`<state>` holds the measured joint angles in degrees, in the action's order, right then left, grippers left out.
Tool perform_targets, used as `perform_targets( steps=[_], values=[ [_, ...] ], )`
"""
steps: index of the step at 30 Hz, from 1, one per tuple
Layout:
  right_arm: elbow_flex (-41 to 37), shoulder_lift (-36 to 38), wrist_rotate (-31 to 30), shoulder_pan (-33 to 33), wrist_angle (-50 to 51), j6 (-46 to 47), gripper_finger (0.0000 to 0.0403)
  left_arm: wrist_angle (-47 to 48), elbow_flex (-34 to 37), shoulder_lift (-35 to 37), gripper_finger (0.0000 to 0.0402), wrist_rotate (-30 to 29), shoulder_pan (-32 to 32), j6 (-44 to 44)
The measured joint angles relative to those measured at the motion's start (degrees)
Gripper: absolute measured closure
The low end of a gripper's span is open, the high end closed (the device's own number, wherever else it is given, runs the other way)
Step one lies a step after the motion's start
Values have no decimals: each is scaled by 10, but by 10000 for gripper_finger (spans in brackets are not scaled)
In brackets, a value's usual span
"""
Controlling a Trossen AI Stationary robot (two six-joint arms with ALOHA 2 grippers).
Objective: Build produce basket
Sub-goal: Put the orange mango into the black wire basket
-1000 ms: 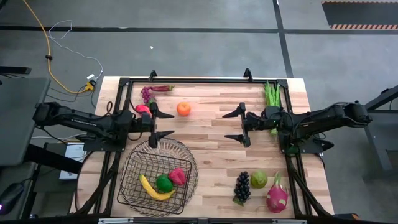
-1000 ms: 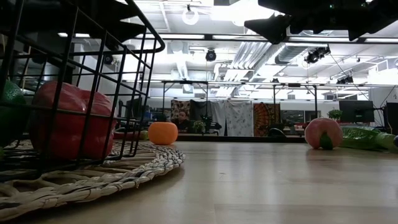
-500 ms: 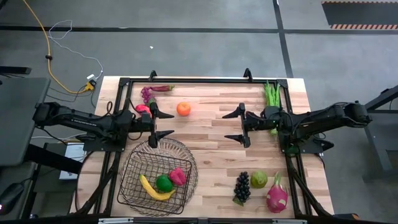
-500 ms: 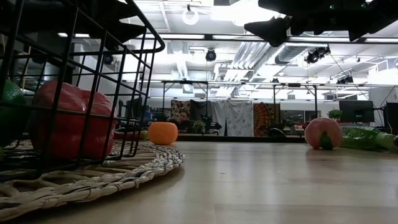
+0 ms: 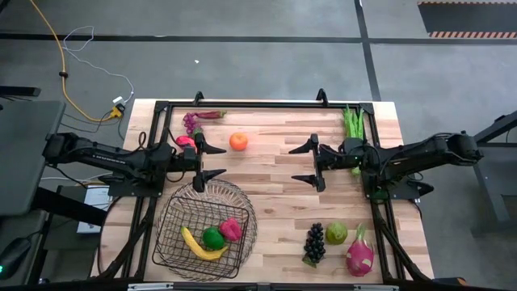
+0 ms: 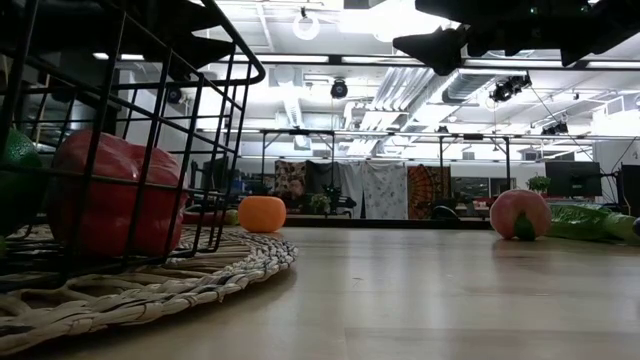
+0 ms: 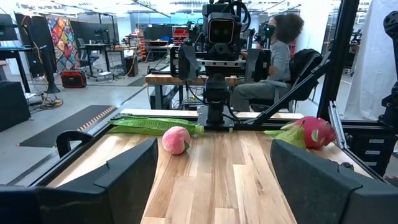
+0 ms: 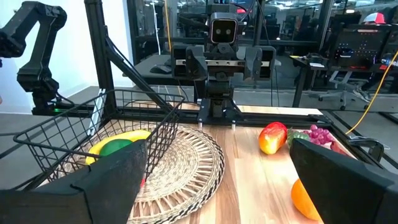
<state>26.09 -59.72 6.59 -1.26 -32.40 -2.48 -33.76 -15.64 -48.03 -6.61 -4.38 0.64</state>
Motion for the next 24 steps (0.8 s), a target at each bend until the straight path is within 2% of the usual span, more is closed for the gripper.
perform_targets(
  steps=[13,15,19,24],
  values=[
    [0,0,0,0,0,1,16,9,0,0,103,-5,0,-38],
    [0,0,0,0,0,1,16,23,0,0,103,-59,0,-60],
    [0,0,0,0,0,1,16,81,0,0,103,-240,-9,-139],
    [0,0,-1,0,0,1,16,201,-4,0,103,-346,-56,-240]
  ],
)
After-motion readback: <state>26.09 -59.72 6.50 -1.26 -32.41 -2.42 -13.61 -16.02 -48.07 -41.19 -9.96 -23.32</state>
